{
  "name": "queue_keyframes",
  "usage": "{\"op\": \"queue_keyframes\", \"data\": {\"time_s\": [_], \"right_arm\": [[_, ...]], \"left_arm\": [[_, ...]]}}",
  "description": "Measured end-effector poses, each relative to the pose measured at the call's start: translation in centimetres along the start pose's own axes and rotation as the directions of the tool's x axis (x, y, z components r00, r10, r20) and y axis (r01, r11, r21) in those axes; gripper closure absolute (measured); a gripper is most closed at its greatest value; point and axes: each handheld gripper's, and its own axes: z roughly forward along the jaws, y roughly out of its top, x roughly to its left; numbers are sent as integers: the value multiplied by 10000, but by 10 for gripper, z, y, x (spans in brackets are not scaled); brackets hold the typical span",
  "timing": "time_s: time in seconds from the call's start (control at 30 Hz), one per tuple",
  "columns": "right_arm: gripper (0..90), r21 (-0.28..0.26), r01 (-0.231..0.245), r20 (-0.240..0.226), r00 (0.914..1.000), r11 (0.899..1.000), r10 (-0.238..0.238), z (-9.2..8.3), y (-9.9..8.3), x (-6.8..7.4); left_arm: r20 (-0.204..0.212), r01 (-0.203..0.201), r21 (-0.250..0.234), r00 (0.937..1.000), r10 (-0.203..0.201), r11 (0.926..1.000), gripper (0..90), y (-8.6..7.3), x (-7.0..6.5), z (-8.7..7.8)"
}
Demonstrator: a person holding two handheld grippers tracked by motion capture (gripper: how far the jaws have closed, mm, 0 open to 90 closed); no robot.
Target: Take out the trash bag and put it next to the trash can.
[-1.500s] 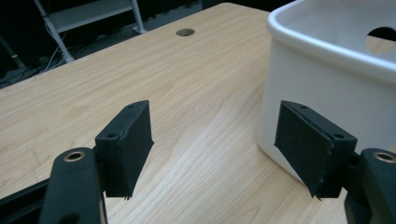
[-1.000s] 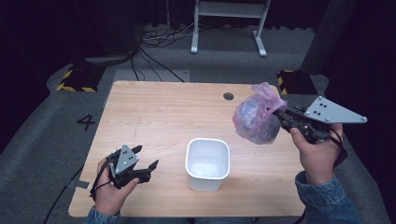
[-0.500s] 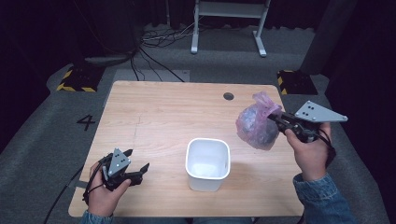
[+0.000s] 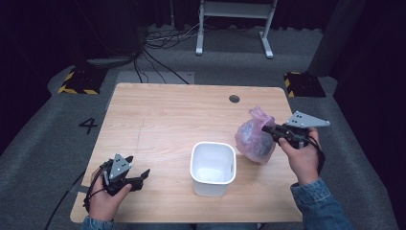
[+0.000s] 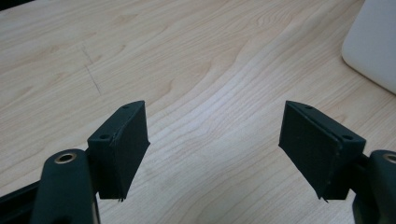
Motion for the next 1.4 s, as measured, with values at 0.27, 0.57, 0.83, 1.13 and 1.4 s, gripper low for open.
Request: {"op": "queue_keyframes", "data": {"time_s": [0.27,0.57,0.83,1.13,1.4], "right_arm": [[874,423,-816,-626,9945,9958,842,24,-29,-5],[820,397,-1055,-959,9894,9936,1088,26,-35,-3],[504,58,-869,-453,9952,9962,870,8,-28,-2],[387,-51,-546,173,9984,9985,547,-19,-33,0],[363,572,-725,486,9964,9957,697,-34,-50,-3]], "left_arm": [[84,51,89,10000,-52,9999,234,-3,1,3],[288,82,63,9996,-84,9999,234,-1,-2,6],[430,37,-8,9991,-37,10000,233,1,-3,4],[426,59,-78,9991,-56,10000,232,2,-2,1],[294,201,-122,9994,-197,9997,231,-1,3,-4]]}}
